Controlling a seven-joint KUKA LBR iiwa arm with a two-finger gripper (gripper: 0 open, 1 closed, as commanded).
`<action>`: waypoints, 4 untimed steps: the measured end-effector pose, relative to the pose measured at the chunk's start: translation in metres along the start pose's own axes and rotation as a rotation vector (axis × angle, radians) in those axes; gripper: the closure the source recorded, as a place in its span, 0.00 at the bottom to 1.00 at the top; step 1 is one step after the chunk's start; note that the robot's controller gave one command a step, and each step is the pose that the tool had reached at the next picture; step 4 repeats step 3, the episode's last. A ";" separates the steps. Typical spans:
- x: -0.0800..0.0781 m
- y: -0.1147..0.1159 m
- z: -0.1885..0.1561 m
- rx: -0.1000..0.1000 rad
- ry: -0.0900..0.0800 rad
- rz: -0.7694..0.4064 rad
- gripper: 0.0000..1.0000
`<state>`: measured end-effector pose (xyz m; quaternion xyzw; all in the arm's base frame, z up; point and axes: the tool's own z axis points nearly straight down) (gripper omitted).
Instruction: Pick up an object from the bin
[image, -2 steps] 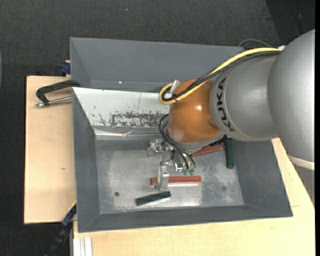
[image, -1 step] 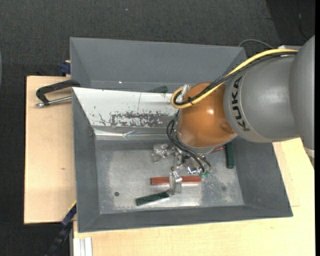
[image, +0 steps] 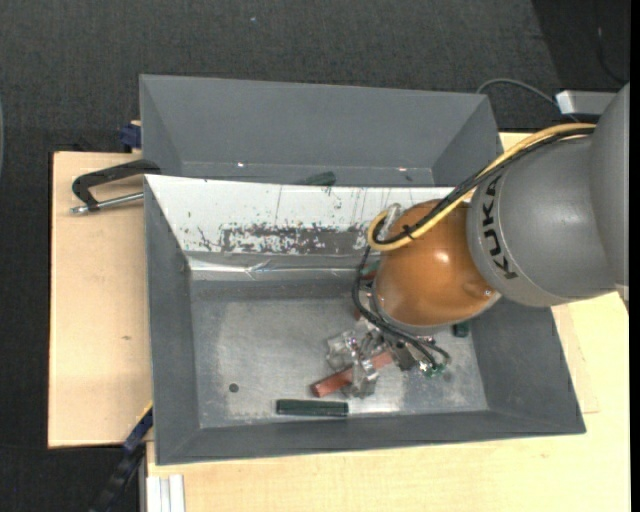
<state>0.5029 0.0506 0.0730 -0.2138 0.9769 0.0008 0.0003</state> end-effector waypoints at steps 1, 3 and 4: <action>0.000 0.000 0.000 0.000 0.000 0.000 1.00; -0.068 0.030 -0.138 0.001 -0.005 -0.054 1.00; -0.068 0.030 -0.138 0.001 -0.005 -0.054 1.00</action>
Offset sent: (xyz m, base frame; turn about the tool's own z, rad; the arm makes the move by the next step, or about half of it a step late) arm 0.0475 0.0544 0.1371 -0.0554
